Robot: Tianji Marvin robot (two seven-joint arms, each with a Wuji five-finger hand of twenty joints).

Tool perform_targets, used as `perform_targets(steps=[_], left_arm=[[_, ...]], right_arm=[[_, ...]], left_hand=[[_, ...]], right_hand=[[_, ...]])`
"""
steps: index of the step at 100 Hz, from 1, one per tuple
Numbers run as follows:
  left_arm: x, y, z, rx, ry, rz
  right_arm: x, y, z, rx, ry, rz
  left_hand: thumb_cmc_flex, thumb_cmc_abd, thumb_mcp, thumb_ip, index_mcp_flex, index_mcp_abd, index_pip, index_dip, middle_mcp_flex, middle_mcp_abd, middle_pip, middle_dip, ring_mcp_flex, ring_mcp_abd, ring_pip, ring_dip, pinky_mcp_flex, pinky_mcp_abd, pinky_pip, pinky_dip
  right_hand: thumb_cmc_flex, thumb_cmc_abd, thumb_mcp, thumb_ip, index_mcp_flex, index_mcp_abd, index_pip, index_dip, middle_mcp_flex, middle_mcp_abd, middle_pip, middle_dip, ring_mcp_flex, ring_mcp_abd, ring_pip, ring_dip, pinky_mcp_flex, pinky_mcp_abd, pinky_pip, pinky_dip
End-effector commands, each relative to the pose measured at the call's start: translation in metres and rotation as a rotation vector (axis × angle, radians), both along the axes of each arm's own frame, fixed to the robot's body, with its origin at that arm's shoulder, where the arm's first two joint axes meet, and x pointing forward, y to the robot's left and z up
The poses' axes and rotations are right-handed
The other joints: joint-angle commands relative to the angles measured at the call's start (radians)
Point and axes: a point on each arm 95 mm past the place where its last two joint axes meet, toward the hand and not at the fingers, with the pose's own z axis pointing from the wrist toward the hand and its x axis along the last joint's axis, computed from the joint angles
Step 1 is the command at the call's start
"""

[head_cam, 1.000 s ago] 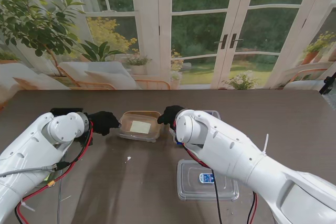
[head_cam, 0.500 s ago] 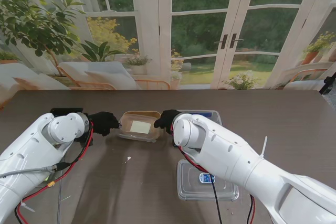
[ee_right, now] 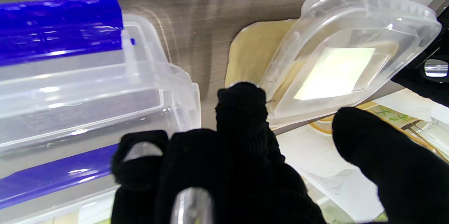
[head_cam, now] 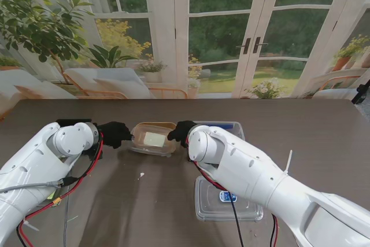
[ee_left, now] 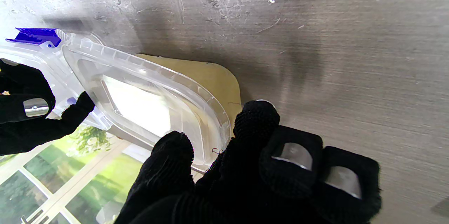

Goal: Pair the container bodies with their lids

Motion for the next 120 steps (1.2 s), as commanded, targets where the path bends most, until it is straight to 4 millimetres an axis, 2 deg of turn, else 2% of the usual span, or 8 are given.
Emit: perform_targets(steps=[1, 74, 120], left_arm=[[0.002, -0.004, 0.003, -0.006, 0.008, -0.016], [0.006, -0.009, 0.005, -0.009, 0.021, -0.029], [0.017, -0.009, 0.004, -0.026, 0.017, -0.031]], right_arm=[[-0.002, 0.009, 0.002, 0.009, 0.013, 0.017], [0.001, 0.010, 0.004, -0.008, 0.011, -0.006], [0.017, 0.021, 0.008, -0.048, -0.006, -0.007]], left_hand=[[0.009, 0.051, -0.007, 0.010, 0.020, -0.008, 0.002, -0.001, 0.009, 0.086, 0.016, -0.009, 0.023, 0.032, 0.004, 0.003, -0.007, 0.001, 0.033, 0.007], [0.009, 0.051, -0.007, 0.010, 0.024, -0.002, 0.005, 0.000, 0.012, 0.087, 0.016, -0.009, 0.026, 0.036, 0.003, 0.002, -0.006, 0.009, 0.033, 0.006], [0.008, 0.052, -0.007, 0.010, 0.025, -0.002, 0.007, 0.001, 0.013, 0.087, 0.016, -0.010, 0.026, 0.035, 0.003, 0.002, -0.005, 0.008, 0.032, 0.006]], right_hand=[[-0.023, 0.027, -0.061, 0.004, -0.013, -0.079, -0.009, -0.009, 0.094, 0.081, 0.006, -0.013, 0.002, -0.072, 0.054, -0.002, 0.457, 0.001, 0.196, -0.014], [-0.024, 0.031, -0.070, 0.006, -0.009, -0.078, -0.013, -0.010, 0.093, 0.080, -0.004, -0.013, 0.002, -0.074, 0.045, -0.005, 0.456, 0.001, 0.187, -0.018], [-0.024, 0.032, -0.072, 0.006, -0.009, -0.080, -0.013, -0.011, 0.093, 0.079, -0.010, -0.013, 0.002, -0.074, 0.045, -0.005, 0.456, 0.001, 0.183, -0.019]])
